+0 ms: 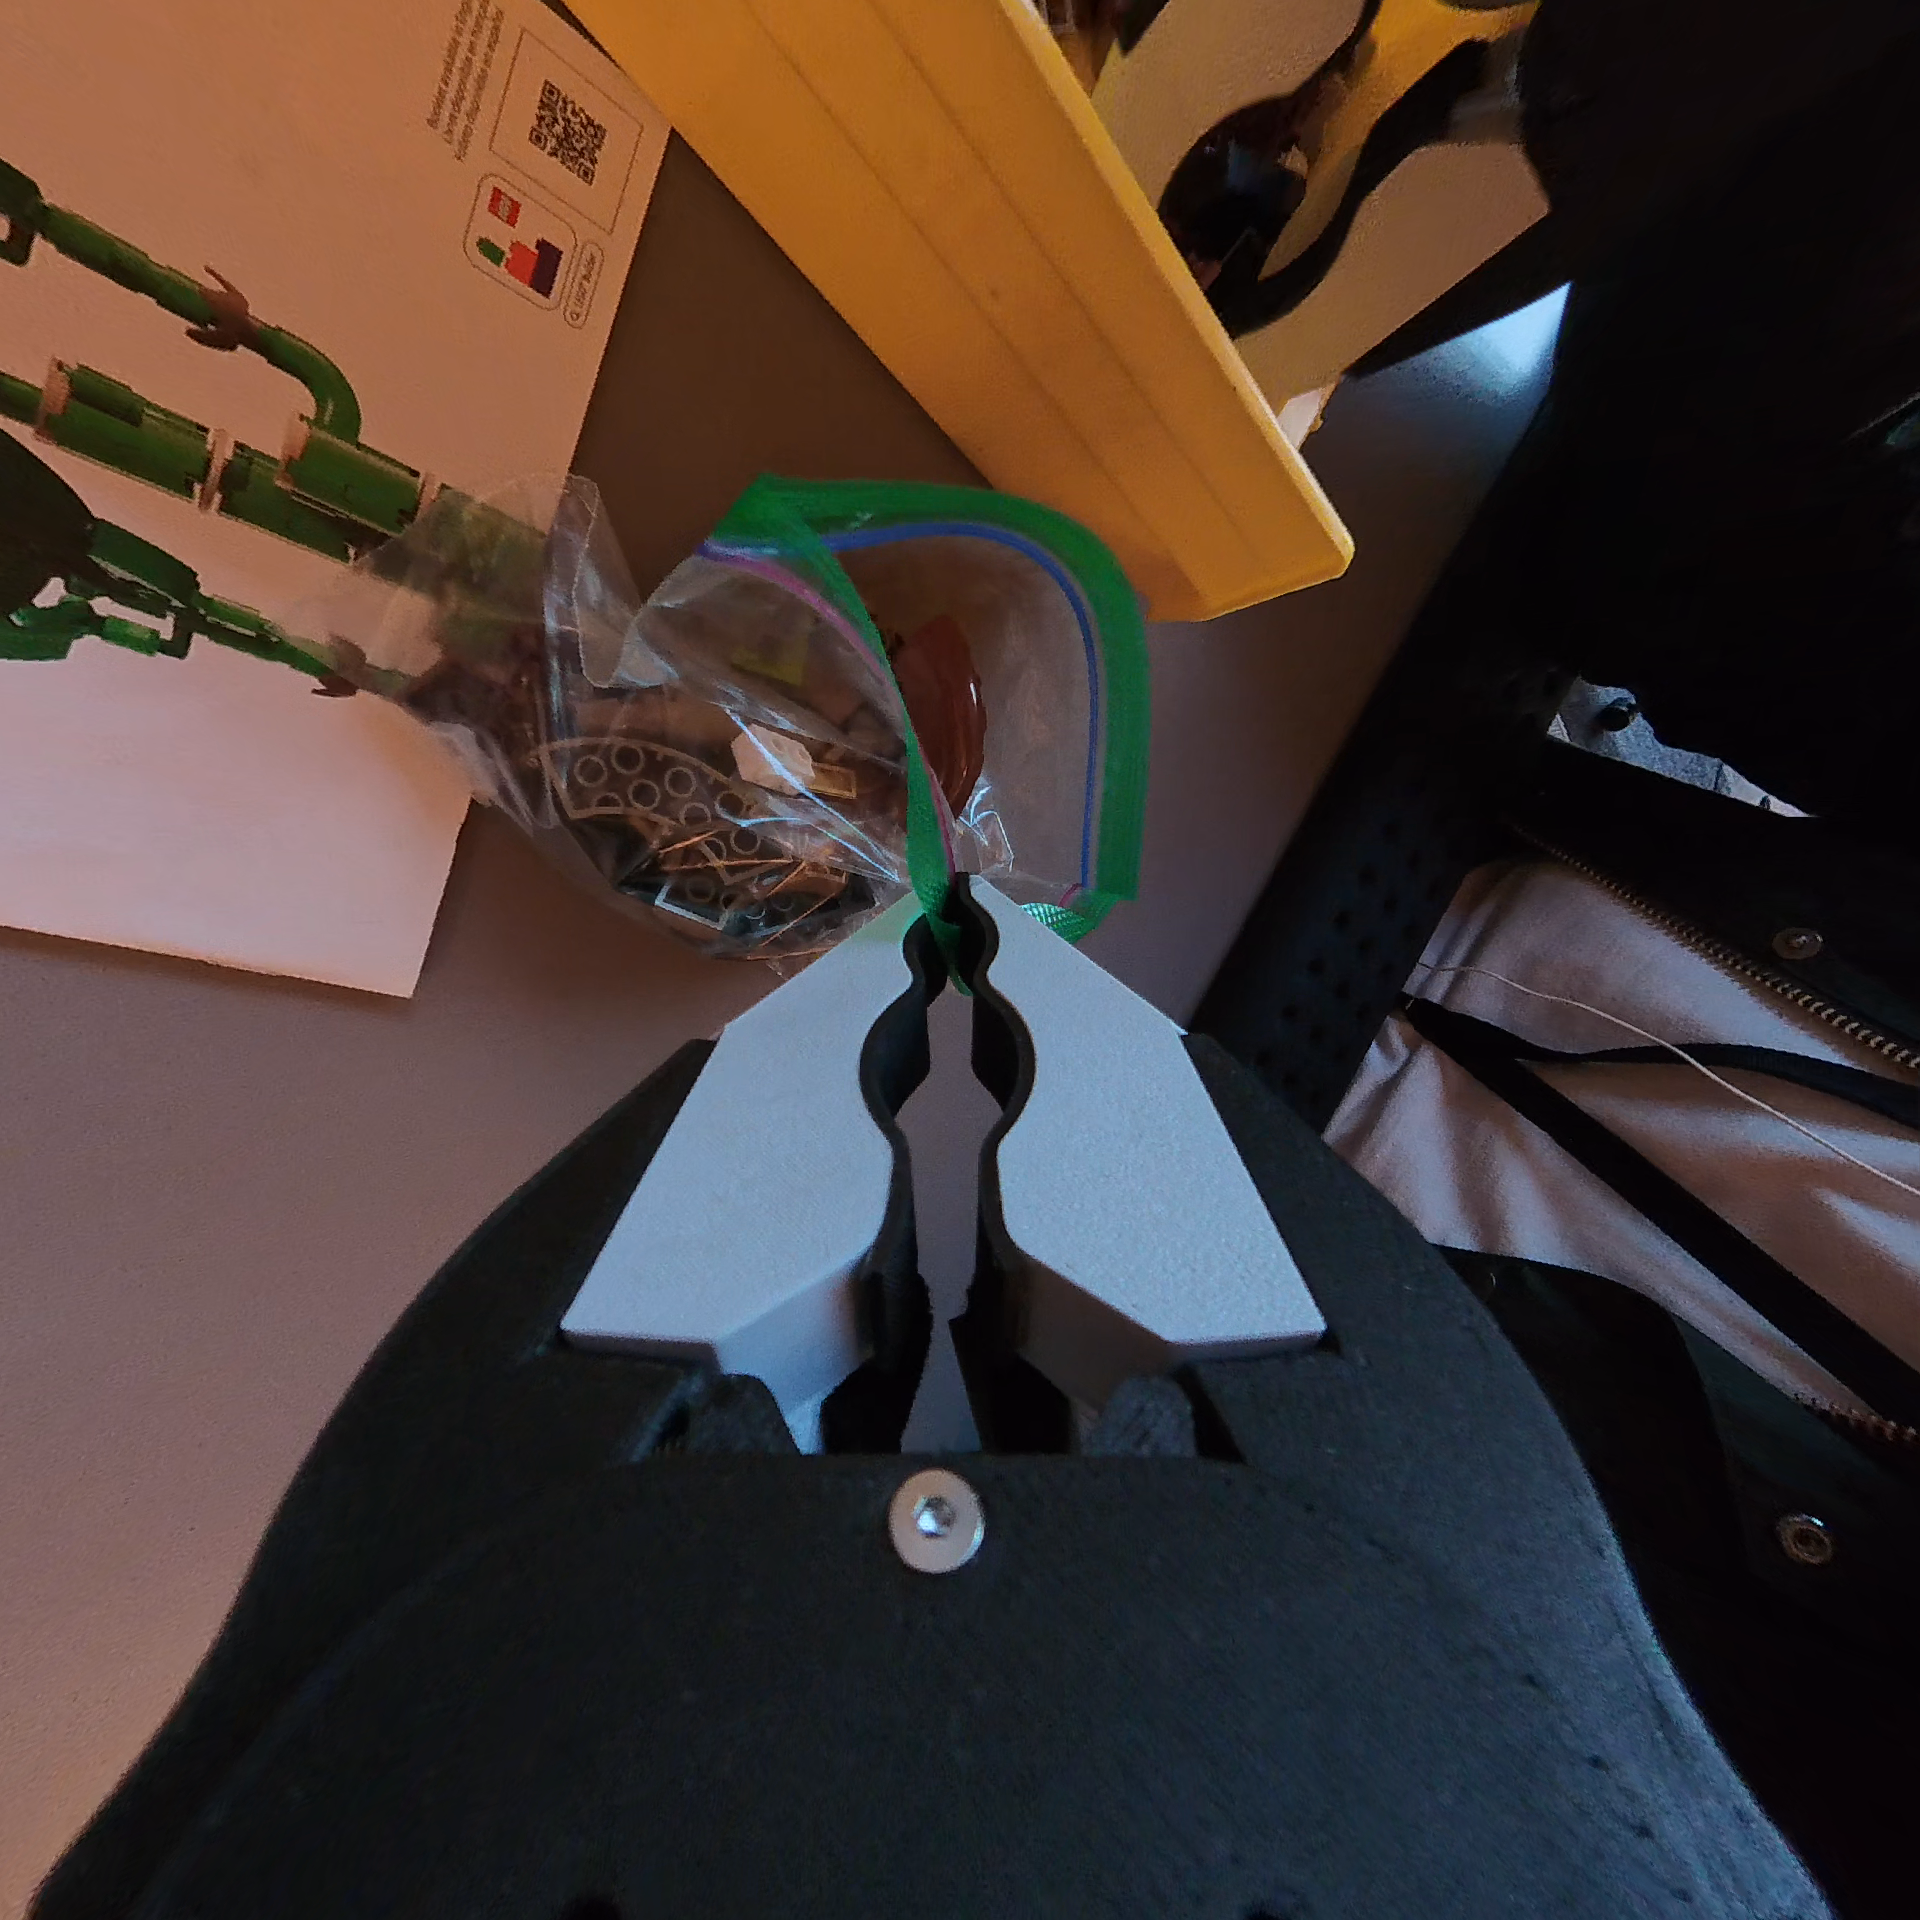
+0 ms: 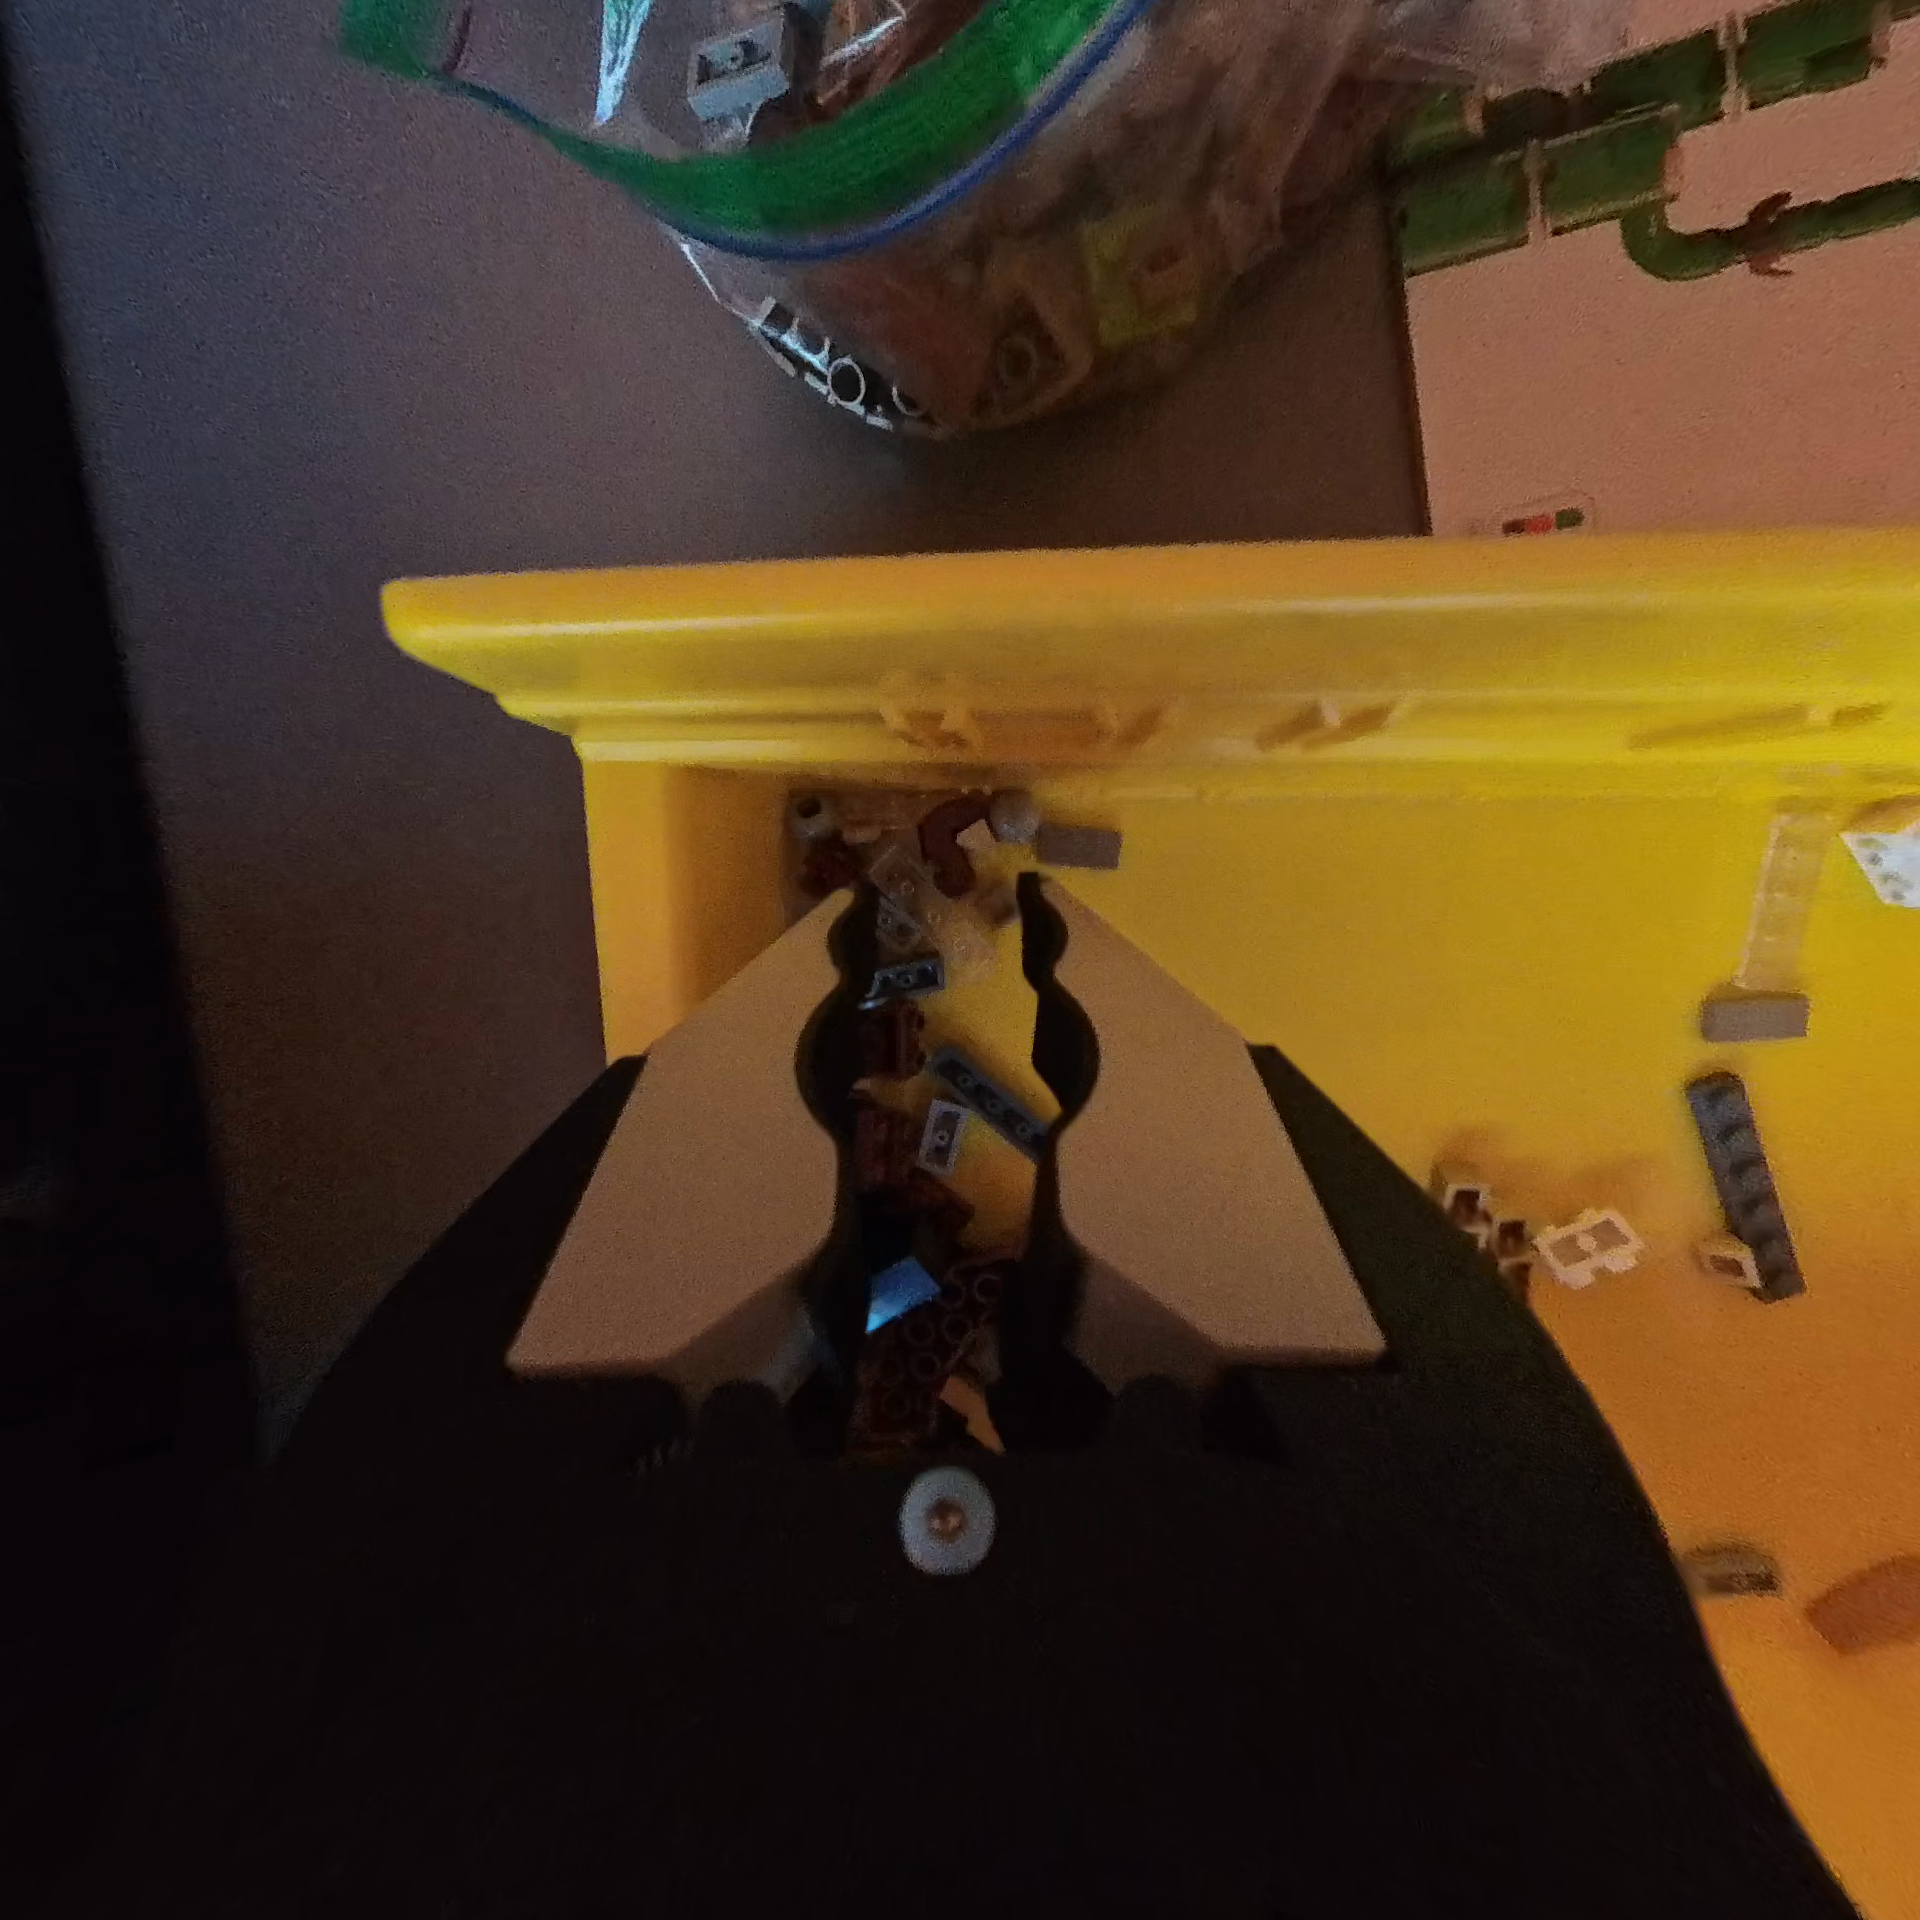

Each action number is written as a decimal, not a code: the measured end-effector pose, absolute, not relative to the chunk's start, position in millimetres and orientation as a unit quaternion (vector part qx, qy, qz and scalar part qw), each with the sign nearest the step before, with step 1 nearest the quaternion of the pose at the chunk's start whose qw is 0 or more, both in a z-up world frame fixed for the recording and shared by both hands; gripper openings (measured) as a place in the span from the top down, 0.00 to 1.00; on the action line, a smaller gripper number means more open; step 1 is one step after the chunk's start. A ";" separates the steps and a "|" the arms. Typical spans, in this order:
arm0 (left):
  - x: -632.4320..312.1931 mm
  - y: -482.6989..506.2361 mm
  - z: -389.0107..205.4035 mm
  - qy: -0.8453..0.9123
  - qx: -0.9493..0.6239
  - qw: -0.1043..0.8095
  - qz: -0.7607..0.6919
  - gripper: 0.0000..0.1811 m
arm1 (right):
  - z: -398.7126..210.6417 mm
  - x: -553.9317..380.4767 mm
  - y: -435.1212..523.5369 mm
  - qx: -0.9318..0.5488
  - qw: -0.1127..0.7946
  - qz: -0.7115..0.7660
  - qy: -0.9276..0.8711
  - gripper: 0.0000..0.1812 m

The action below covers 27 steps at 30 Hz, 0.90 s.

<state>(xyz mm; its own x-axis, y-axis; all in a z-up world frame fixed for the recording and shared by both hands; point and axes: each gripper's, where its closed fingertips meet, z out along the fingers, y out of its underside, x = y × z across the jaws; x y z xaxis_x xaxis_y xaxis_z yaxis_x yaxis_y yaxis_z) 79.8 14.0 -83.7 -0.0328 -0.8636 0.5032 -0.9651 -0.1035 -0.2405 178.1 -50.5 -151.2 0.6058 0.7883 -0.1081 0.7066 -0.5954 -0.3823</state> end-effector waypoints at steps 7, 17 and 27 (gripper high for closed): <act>79.3 14.6 -81.9 -0.663 0.690 0.089 0.278 1.00 | -159.7 177.1 -55.4 -0.884 0.135 0.144 -0.424 0.92; 79.0 14.6 -82.4 -0.662 0.690 0.091 0.278 1.00 | -141.5 183.7 -54.4 -0.882 0.164 0.135 -0.421 0.96; 80.7 12.7 -85.4 -0.663 0.690 0.094 0.275 1.00 | -3.5 128.4 -15.0 -0.775 0.459 0.237 -0.364 0.96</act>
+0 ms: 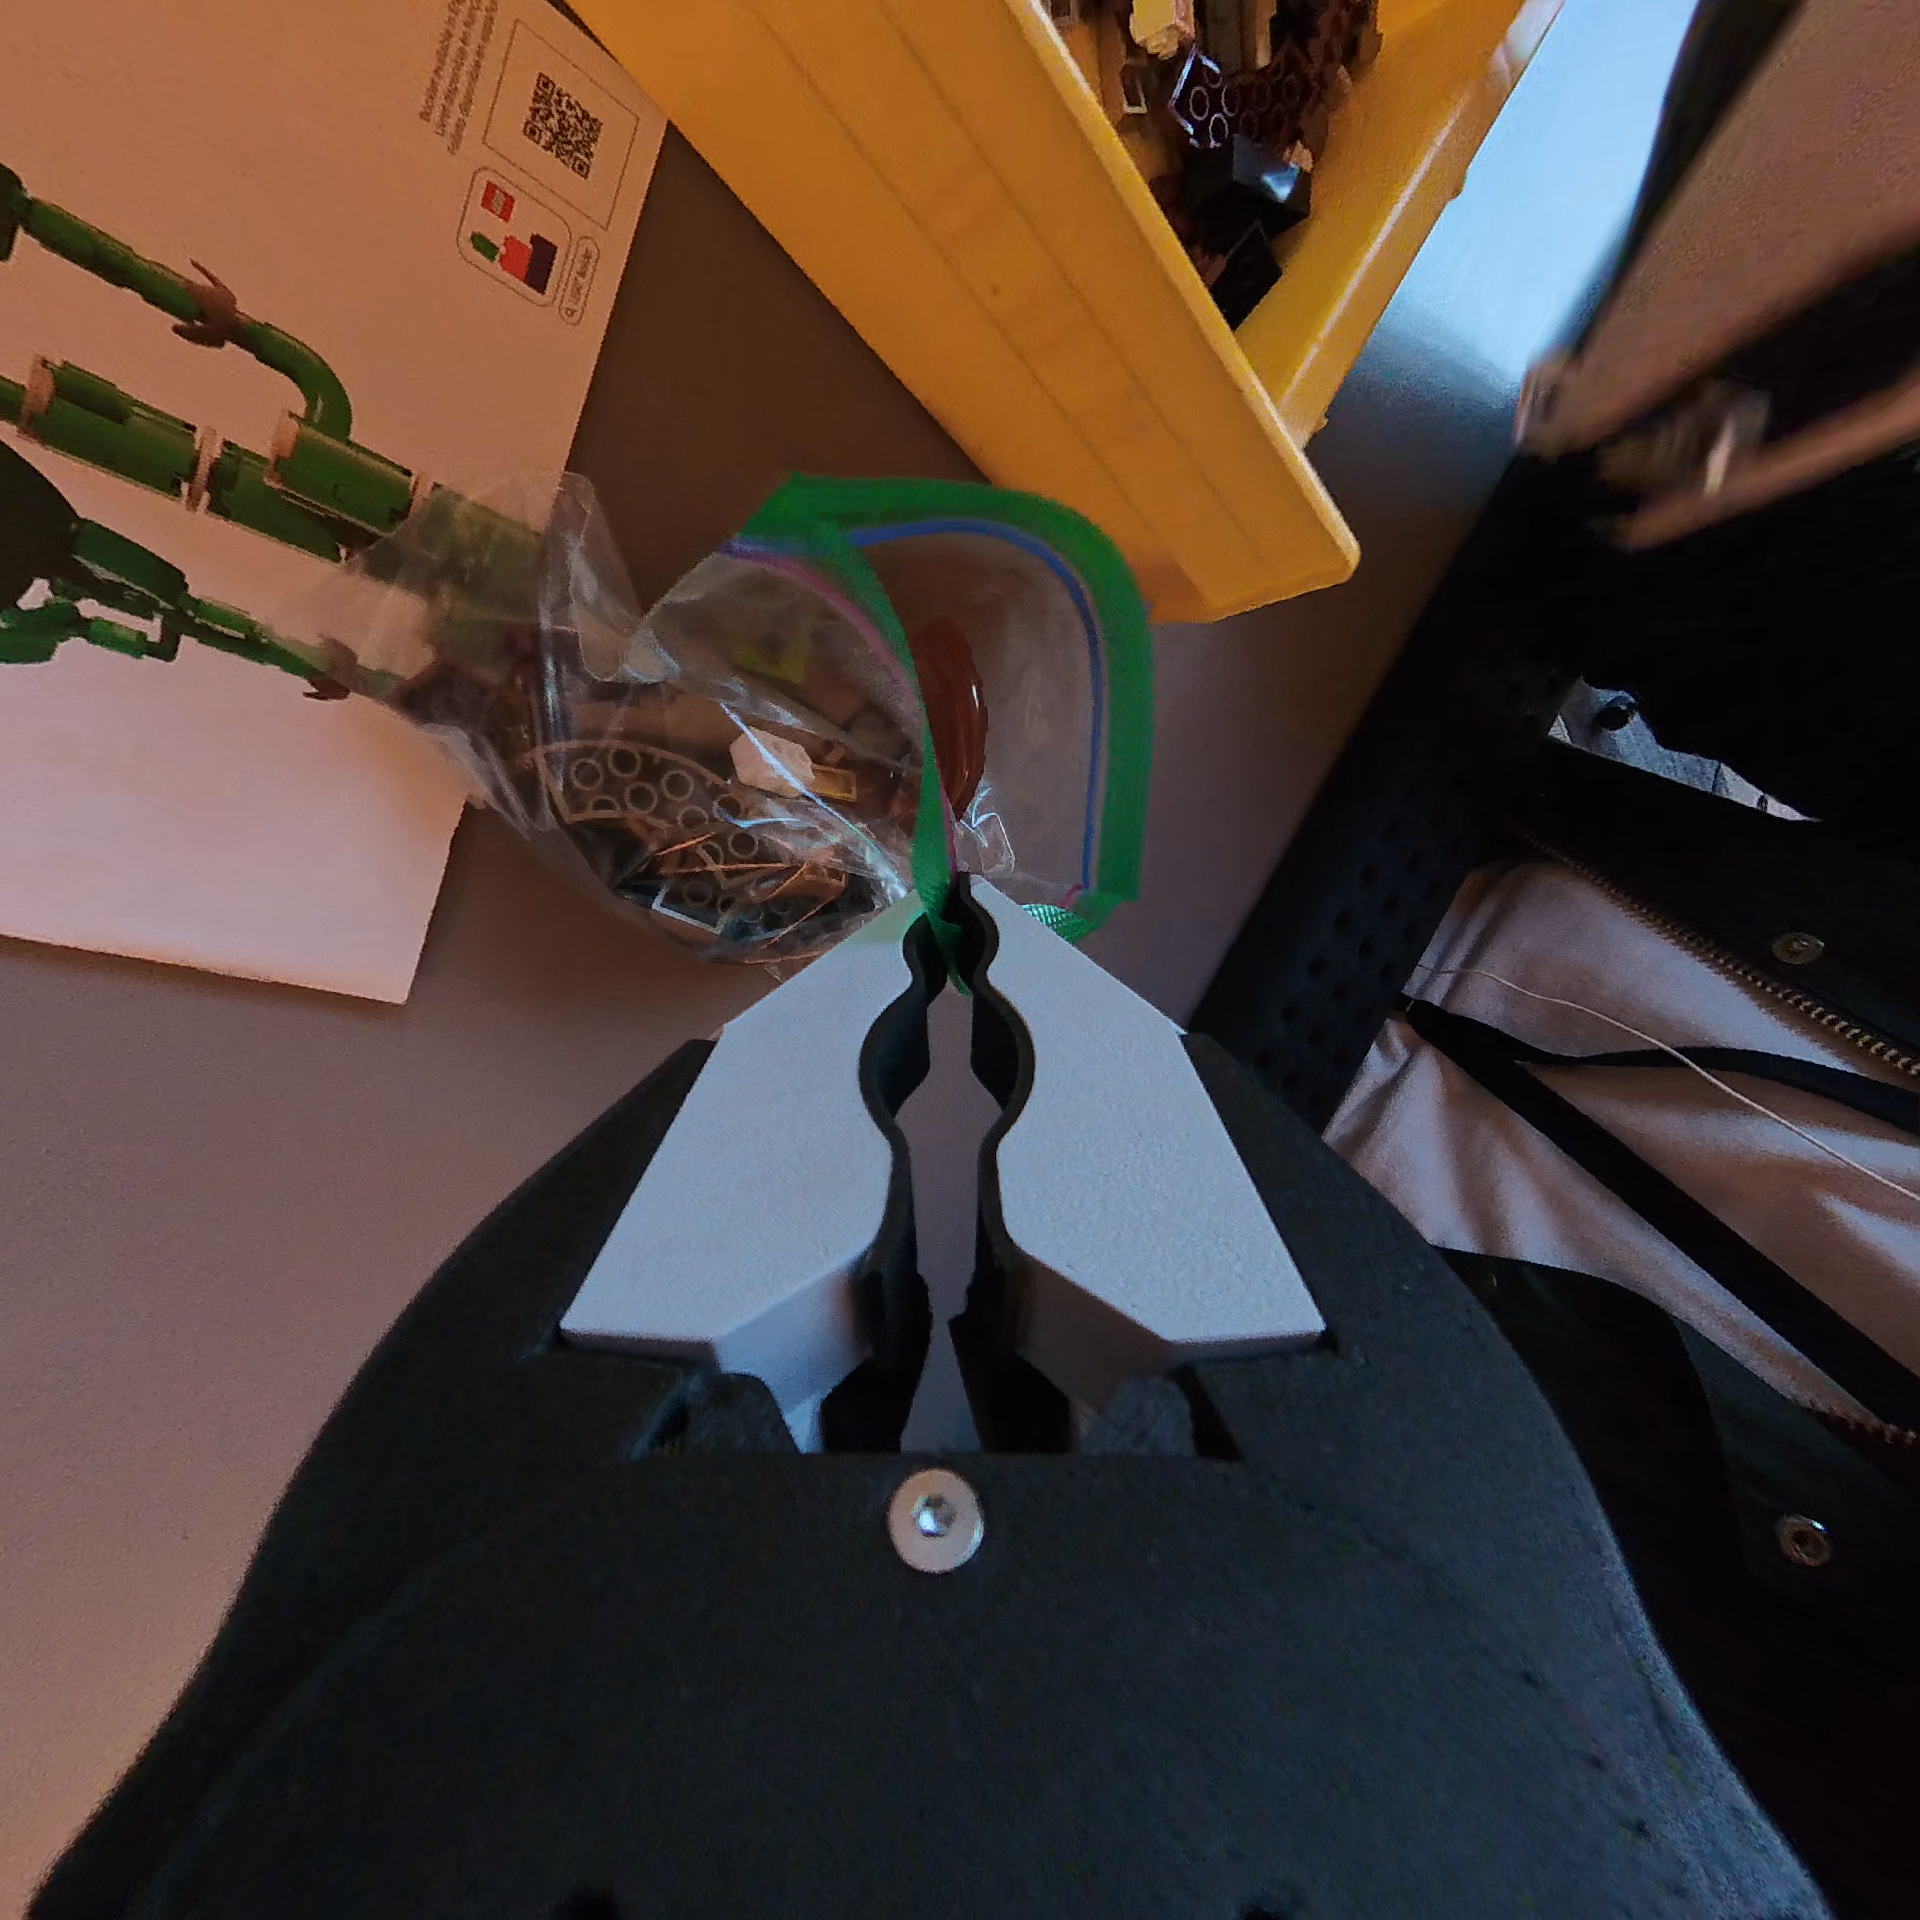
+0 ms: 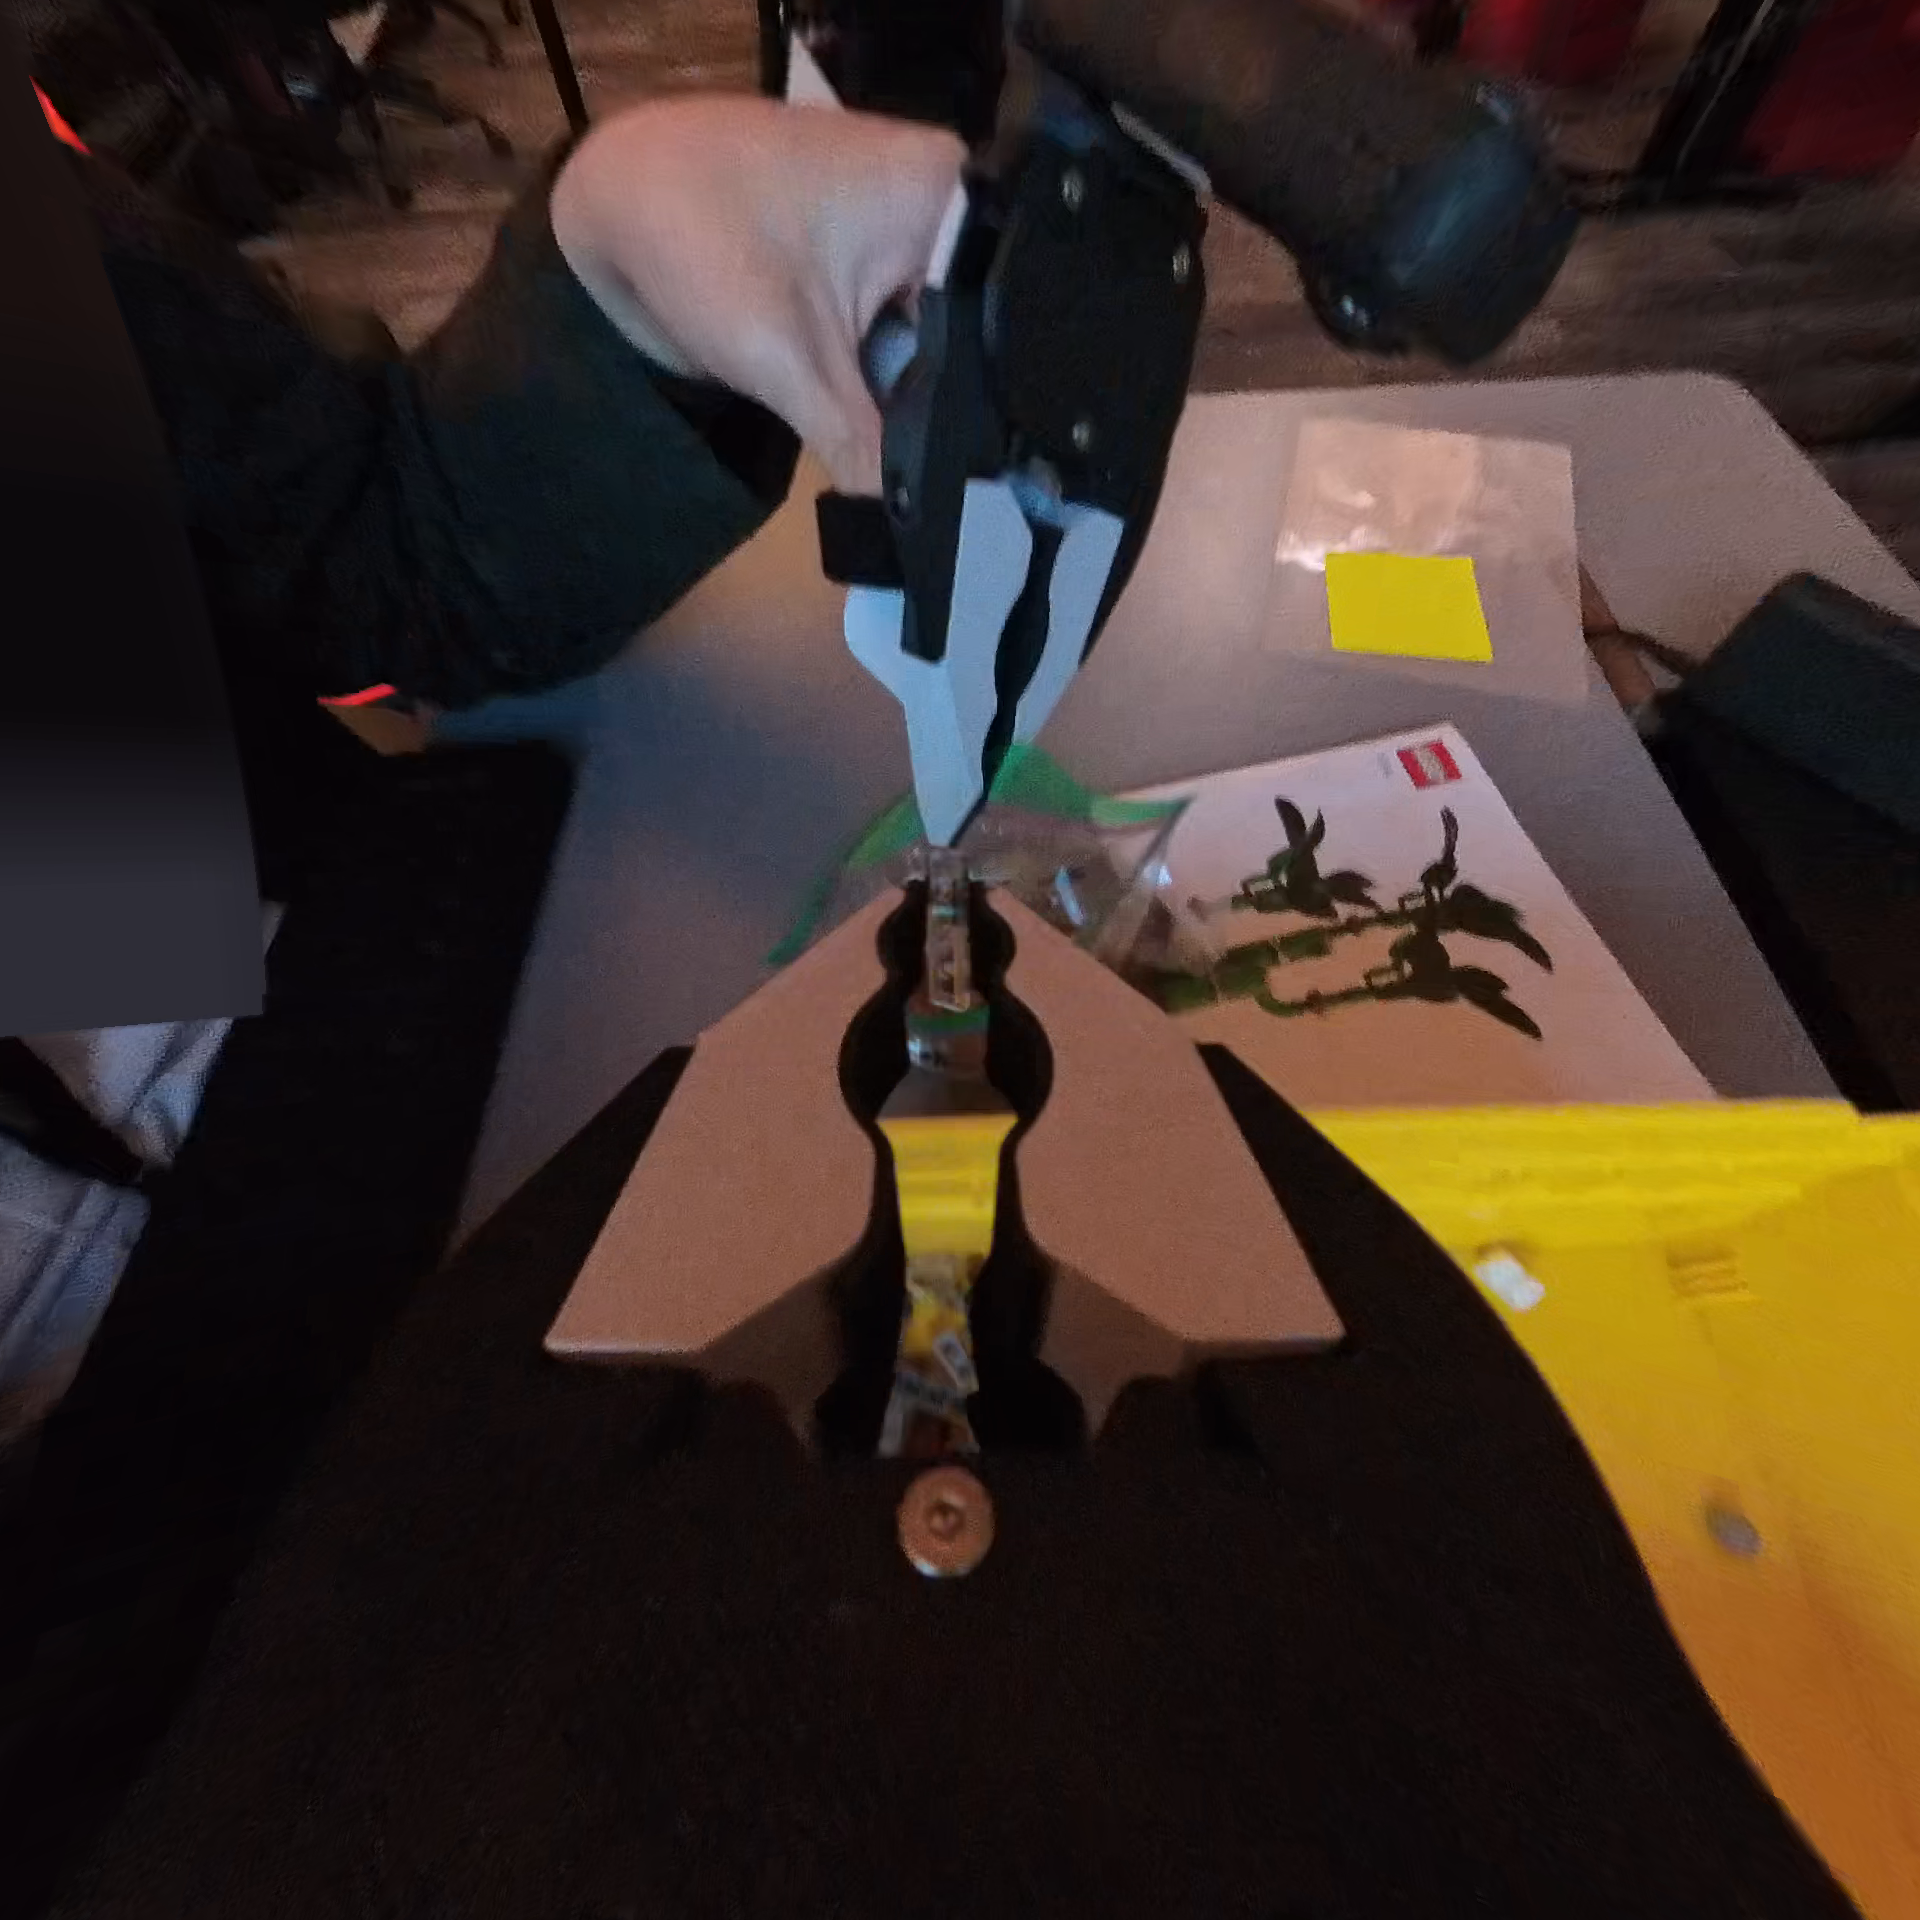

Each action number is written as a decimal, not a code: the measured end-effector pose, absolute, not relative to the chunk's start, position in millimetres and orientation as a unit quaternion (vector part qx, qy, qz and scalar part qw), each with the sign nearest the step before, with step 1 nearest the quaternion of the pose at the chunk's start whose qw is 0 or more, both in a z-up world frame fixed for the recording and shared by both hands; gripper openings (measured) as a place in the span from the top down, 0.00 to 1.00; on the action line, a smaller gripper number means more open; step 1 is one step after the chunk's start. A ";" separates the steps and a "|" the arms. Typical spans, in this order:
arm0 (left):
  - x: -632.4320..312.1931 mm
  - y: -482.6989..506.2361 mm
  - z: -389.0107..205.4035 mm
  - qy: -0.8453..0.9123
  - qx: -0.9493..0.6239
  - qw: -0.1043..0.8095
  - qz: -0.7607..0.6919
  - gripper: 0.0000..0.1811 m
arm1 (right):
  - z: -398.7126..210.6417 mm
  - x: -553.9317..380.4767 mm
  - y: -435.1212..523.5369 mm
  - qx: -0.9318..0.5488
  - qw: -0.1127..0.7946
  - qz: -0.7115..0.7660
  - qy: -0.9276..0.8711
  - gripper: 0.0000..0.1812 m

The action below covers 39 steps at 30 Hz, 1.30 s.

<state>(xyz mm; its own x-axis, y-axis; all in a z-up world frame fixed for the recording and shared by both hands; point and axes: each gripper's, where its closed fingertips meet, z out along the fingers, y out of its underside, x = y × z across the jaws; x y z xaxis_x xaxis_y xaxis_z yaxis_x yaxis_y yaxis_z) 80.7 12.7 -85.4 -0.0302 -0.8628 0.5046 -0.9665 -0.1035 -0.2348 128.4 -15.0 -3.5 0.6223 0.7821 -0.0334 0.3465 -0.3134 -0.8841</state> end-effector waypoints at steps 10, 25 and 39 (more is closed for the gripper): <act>78.7 15.6 -82.3 -0.660 0.692 0.090 0.278 1.00 | -27.8 126.1 -1.9 -0.805 0.426 0.199 -0.362 0.89; 78.4 15.9 -83.1 -0.659 0.692 0.093 0.278 1.00 | -154.3 185.9 -31.1 -0.892 0.190 0.113 -0.395 0.84; 78.4 13.9 -82.9 -0.662 0.690 0.094 0.277 1.00 | -159.5 179.1 -31.7 -0.869 0.205 0.108 -0.438 0.89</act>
